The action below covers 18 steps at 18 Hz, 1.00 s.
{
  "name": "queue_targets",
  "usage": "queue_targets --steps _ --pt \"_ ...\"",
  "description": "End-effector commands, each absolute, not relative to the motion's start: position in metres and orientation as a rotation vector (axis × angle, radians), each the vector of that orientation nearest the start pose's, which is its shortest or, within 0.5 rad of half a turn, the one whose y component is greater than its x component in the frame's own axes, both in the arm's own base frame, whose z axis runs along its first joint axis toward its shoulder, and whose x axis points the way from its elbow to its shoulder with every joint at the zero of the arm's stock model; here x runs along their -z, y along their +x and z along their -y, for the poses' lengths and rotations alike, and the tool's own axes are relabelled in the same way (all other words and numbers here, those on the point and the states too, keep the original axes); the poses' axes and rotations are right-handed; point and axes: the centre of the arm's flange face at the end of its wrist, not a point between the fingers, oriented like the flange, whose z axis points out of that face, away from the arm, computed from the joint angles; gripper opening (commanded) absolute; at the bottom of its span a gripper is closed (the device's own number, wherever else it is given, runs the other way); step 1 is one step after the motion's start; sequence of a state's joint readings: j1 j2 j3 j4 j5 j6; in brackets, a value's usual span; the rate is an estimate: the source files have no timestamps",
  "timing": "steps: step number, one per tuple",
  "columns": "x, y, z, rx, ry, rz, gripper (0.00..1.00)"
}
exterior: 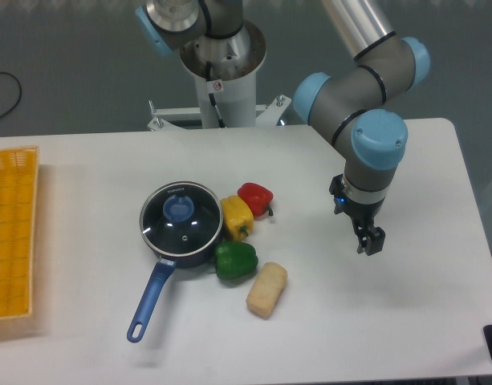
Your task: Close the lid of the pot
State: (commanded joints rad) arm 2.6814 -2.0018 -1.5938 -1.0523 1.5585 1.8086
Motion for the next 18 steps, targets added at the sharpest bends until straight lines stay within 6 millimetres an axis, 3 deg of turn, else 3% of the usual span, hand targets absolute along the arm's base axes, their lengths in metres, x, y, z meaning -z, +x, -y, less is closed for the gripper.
queue_targets --steps 11,18 --pt "-0.289 -0.508 -0.404 -0.106 -2.923 -1.067 1.0" --pt "-0.289 -0.461 -0.446 -0.085 -2.889 -1.108 1.0"
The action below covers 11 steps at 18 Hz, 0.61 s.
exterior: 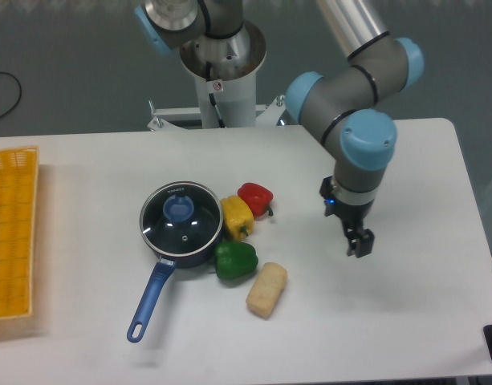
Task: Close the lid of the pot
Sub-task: 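Move the gripper over the saucepan and lower it onto the lid knob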
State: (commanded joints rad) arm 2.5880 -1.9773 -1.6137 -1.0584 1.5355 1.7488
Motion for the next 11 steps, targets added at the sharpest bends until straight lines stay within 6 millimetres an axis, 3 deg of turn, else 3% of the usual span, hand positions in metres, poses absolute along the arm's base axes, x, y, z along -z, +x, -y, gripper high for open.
queue_targets --steps 7,11 --pt "-0.292 -0.407 -0.461 -0.055 -2.883 -1.136 1.0" --pt "-0.306 -0.366 -0.48 -0.054 -2.881 -1.133 1.0"
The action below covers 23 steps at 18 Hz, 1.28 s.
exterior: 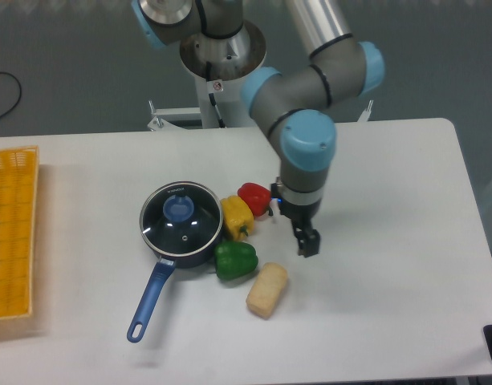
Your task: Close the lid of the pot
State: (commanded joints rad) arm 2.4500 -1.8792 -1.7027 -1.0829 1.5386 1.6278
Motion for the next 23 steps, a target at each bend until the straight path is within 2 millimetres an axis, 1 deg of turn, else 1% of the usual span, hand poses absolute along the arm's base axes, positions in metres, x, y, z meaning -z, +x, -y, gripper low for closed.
queue_targets --steps 5,9,11,12,15,19,23 --pt "-0.314 -0.307 -0.511 -0.031 -2.895 -1.11 1.0" --pt "-0.305 -0.259 -0.532 0.003 -2.906 -1.116 1.0" --pt "-0.302 -0.24 -0.534 0.017 -2.906 -1.129 1.0" --pt "-0.307 -0.235 -0.534 0.009 -2.901 -1.134 1.0" --pt "-0.311 -0.229 -0.526 0.053 -2.915 -1.147 1.0" --pt "-0.316 -0.228 -0.523 0.057 -2.915 -1.152 1.0" --pt "-0.315 -0.227 -0.523 0.063 -2.918 -1.151 1.0"
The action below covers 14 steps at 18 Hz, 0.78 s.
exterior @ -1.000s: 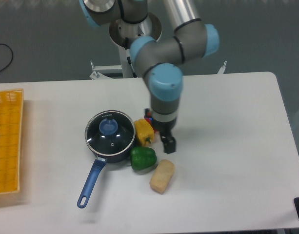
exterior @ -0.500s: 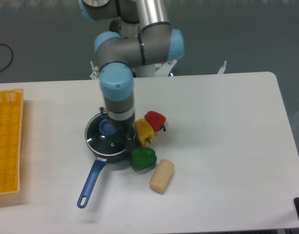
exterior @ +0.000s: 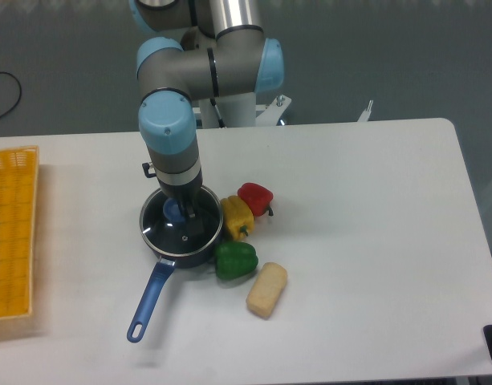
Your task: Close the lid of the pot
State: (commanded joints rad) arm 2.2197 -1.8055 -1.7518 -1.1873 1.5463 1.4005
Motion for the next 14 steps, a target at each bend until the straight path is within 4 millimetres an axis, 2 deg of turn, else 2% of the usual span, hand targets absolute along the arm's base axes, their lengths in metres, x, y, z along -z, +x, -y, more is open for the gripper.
queue_targets --steps 14 --pt "-0.295 -0.213 -0.53 0.103 -2.963 -1.197 1.0"
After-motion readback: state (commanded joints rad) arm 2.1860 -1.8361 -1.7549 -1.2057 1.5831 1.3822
